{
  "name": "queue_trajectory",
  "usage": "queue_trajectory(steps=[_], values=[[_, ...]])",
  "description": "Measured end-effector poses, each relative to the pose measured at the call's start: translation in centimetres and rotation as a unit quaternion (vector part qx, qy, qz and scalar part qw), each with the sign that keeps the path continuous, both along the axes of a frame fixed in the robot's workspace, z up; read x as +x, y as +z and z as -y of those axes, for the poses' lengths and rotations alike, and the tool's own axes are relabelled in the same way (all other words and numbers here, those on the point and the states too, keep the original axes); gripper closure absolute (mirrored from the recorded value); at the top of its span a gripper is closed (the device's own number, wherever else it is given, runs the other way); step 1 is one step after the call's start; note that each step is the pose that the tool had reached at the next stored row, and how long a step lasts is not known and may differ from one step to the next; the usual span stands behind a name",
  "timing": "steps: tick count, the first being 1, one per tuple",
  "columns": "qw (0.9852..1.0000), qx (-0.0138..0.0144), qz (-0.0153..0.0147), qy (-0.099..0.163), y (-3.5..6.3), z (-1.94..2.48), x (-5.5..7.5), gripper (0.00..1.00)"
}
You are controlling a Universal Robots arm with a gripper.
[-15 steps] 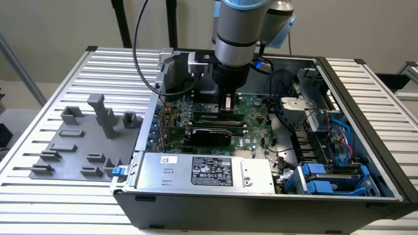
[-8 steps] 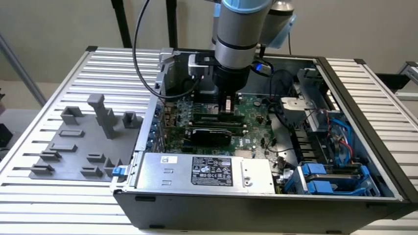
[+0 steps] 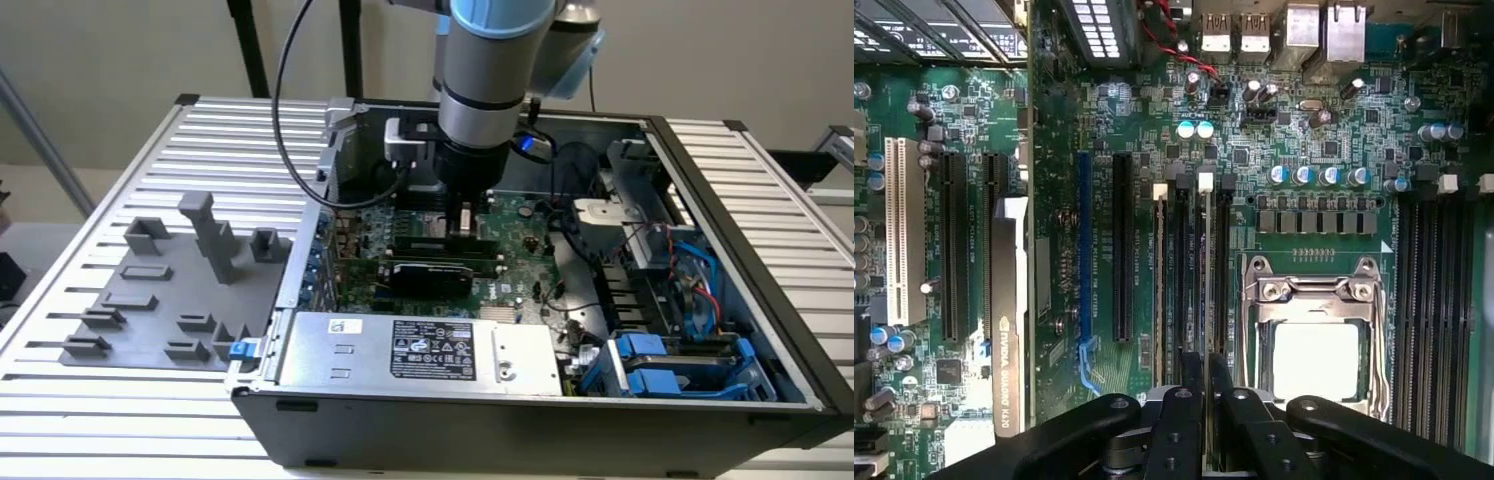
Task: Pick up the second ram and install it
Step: 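Insert the second ram into the second slot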
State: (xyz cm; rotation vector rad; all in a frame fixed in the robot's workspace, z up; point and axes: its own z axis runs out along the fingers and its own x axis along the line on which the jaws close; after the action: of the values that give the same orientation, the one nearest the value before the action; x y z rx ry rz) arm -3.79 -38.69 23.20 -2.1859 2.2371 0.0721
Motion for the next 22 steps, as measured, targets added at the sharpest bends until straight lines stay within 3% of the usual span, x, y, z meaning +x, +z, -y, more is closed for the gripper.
queue_trajectory(steps=[22], values=[[1.0000, 0.0000, -0.0001, 0.000, -0.68, -0.18, -0.03, 1.00]])
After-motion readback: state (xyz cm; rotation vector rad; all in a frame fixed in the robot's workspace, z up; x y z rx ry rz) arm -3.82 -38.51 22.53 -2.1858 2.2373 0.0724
